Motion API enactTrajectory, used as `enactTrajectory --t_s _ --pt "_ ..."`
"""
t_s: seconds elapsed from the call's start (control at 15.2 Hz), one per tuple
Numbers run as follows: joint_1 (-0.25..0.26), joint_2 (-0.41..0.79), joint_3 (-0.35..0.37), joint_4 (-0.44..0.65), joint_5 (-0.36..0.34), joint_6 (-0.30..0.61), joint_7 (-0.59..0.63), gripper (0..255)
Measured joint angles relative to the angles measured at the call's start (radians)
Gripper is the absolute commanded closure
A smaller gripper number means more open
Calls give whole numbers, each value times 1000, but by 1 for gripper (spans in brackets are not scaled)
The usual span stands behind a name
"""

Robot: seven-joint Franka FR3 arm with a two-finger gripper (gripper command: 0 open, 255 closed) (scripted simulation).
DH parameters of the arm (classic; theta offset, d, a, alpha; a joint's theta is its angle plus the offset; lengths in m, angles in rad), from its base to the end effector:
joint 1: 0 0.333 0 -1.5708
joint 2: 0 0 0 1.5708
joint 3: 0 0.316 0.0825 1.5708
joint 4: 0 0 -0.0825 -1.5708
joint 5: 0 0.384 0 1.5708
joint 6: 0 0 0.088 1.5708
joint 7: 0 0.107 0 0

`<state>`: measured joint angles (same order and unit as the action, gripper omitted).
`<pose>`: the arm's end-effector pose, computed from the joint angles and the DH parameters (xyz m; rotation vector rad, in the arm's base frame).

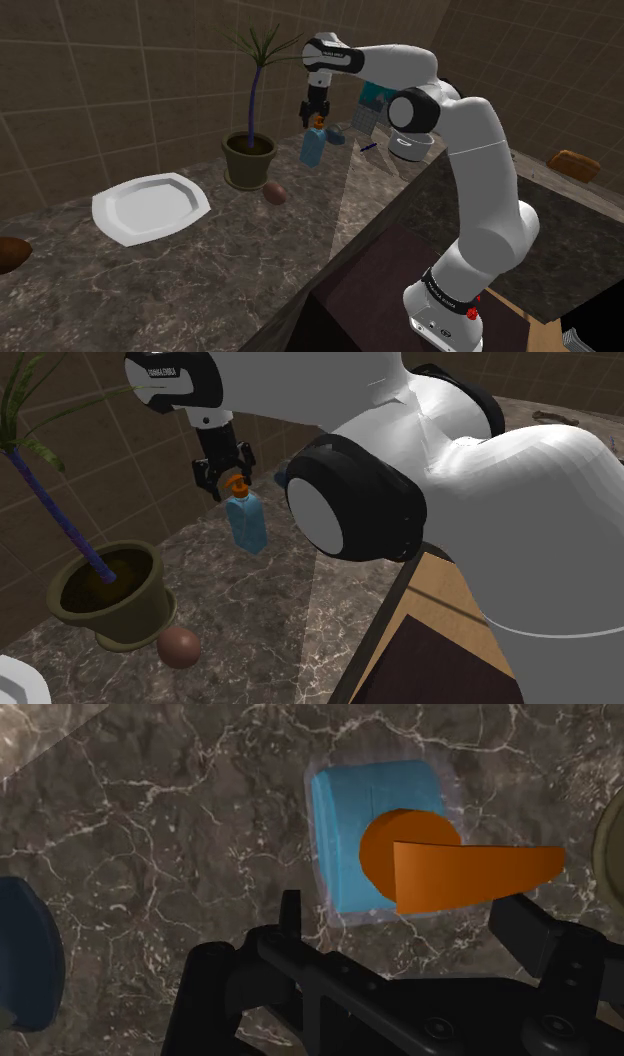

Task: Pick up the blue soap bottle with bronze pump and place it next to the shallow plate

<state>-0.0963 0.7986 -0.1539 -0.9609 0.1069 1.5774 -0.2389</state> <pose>0.7316 -0.1338 0.3857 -3.0948 -0.0231 0.2661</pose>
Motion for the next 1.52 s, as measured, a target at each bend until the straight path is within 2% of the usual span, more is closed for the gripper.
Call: enactTrajectory --t_s 0.2,0.53,0.86,0.92,1.52 --pt "1 18 2 -6 2 21 0 0" --pt "7 1 2 -94 2 91 -3 0" --pt "7 -1 1 -100 2 96 -4 0" --pt "7 -1 1 -100 2 96 -4 255" --pt "7 -3 1 -103 2 98 -4 255"
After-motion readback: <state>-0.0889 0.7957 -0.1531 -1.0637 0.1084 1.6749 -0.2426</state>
